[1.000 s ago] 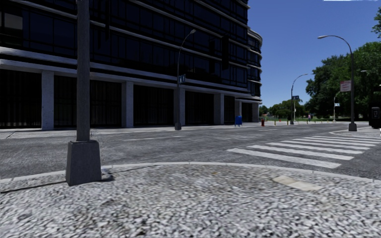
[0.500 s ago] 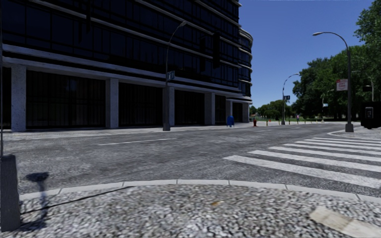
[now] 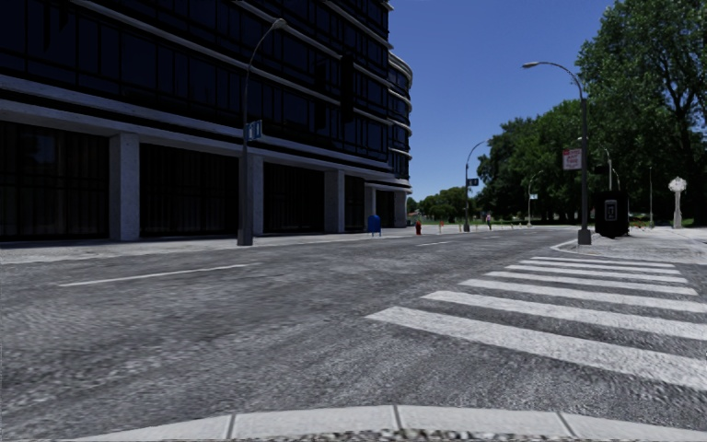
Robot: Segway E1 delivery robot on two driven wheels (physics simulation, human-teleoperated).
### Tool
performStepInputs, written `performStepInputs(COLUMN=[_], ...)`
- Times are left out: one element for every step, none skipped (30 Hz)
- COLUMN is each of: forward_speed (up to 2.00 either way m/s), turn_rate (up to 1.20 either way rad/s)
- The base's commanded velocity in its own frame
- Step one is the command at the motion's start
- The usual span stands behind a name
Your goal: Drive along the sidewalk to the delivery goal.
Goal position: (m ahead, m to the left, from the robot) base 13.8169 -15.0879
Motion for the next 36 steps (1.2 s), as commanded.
performStepInputs(forward_speed=[2.00,1.88,1.74,1.62,1.58,1.57,1.56,1.56,1.56,1.56,1.56,1.56,1.56,1.56,1.56,1.56,1.56,1.56,1.56,1.56,1.56,1.56,1.56,1.56,1.56,1.56,1.56,1.56,1.56,1.56,1.56,1.56,1.56,1.56,1.56,1.56], turn_rate=[-0.58,-0.58,-0.58,-0.58,-0.58,-0.58,-0.58,-0.58,-0.58,-0.58,-0.58,-0.58,-0.58,-0.58,-0.58,-0.58,-0.58,-0.58,-0.58,-0.58,-0.58,-0.58,-0.58,-0.58,-0.58,-0.58,-0.58,-0.58,-0.58,-0.58,-0.58,-0.58,-0.58,-0.58,-0.55,-0.06])
